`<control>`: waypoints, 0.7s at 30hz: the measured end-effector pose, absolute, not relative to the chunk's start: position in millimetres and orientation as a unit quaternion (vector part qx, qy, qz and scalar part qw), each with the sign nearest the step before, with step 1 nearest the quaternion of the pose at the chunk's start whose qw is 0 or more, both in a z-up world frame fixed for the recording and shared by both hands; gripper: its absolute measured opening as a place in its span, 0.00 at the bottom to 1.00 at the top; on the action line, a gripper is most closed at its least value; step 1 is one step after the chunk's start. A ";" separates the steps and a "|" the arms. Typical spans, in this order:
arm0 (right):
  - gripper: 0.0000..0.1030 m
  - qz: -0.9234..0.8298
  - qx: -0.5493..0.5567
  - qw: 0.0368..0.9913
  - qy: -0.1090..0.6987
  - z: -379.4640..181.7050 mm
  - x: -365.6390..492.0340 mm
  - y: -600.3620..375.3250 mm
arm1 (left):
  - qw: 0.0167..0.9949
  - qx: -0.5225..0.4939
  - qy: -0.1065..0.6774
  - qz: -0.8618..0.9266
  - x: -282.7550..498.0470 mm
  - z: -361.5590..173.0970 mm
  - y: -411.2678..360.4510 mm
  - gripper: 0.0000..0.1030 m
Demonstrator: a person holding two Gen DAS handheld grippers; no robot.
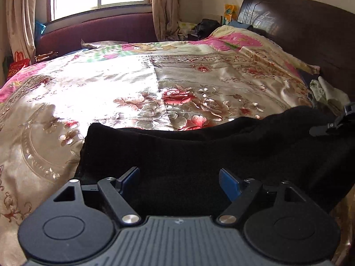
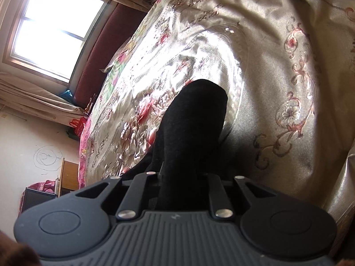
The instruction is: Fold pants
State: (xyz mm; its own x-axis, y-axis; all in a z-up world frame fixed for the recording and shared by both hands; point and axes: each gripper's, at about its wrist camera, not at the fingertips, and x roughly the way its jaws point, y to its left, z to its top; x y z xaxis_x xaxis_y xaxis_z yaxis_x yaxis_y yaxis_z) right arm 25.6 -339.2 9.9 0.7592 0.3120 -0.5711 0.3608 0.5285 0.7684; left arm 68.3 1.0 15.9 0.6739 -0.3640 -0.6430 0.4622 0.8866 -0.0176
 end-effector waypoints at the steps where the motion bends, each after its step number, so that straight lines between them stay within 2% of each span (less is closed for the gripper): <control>1: 0.15 -0.015 0.484 0.803 0.347 13.3 26.5 -337.8 | 0.913 0.095 0.332 -0.218 67.2 10.1 -3.1 0.89; 3: 0.15 -0.012 0.477 0.807 0.347 21.7 28.6 -332.7 | 0.908 0.132 0.343 -0.201 72.0 -7.8 -12.1 0.89; 9: 0.16 0.005 0.429 0.832 0.351 55.5 40.1 -295.4 | 0.911 0.136 0.335 -0.199 73.0 -23.6 -11.3 0.92; 16: 0.18 0.032 0.373 0.856 0.358 85.0 67.8 -226.2 | 0.917 0.109 0.323 -0.207 70.8 -18.4 13.3 0.92; 21: 0.19 0.052 0.331 0.861 0.382 88.0 90.0 -171.6 | 0.924 0.043 0.334 -0.183 89.9 -14.2 46.3 0.91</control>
